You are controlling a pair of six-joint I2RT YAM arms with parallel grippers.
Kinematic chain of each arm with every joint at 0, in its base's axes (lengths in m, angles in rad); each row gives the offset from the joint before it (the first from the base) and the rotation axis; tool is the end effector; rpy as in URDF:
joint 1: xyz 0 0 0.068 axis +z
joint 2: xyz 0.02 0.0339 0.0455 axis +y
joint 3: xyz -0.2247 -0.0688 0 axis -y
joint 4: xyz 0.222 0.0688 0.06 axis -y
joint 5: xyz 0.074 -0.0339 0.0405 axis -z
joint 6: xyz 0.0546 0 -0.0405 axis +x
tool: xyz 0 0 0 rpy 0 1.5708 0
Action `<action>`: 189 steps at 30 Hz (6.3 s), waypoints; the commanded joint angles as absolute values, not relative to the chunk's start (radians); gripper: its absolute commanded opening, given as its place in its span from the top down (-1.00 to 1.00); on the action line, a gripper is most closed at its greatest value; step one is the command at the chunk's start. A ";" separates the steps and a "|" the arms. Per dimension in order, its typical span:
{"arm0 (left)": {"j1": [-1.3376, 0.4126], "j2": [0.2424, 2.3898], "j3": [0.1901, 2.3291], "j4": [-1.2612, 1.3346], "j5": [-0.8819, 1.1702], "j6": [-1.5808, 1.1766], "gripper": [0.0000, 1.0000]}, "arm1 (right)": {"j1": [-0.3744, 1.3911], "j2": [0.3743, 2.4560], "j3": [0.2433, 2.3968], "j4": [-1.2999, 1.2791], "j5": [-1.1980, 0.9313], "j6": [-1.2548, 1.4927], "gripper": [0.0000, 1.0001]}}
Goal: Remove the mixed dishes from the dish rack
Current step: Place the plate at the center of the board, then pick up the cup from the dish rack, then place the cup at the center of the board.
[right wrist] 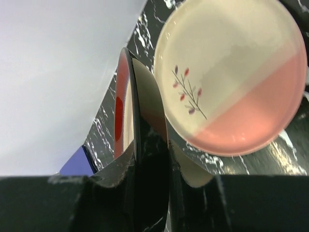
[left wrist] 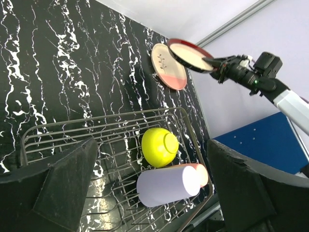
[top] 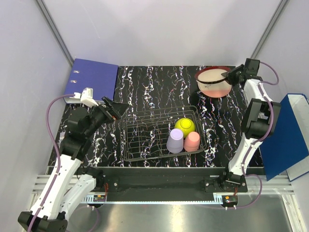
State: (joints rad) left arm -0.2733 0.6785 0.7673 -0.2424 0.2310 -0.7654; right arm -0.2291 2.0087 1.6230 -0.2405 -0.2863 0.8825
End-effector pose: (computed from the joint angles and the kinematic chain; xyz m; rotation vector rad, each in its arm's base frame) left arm 0.1762 -0.0624 0.3145 -0.2663 1.7993 -0.9523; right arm 0.4378 -0.0863 0.2150 1.0440 1.9941 0.6744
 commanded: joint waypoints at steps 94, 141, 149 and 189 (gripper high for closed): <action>-0.728 0.900 0.894 -0.354 0.085 -0.414 -0.98 | 0.342 0.976 0.932 -0.337 -0.008 0.681 -0.61; -1.149 1.493 1.160 -0.259 -0.341 -0.482 -0.09 | 0.350 0.615 0.824 -0.463 -0.074 0.630 -0.61; -1.146 1.168 1.250 -0.382 -0.390 -0.405 0.38 | 0.348 0.621 0.880 -0.477 -0.101 0.630 -0.62; -0.563 1.129 0.861 0.695 0.600 -1.141 1.00 | 0.385 0.825 0.804 0.361 -0.607 1.108 -0.31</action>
State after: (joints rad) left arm -0.5465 1.1065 0.8505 0.5983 0.5983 -1.1248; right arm 0.3542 0.7692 0.7589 0.2939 -0.5659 1.0870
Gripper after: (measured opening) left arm 0.682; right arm 0.683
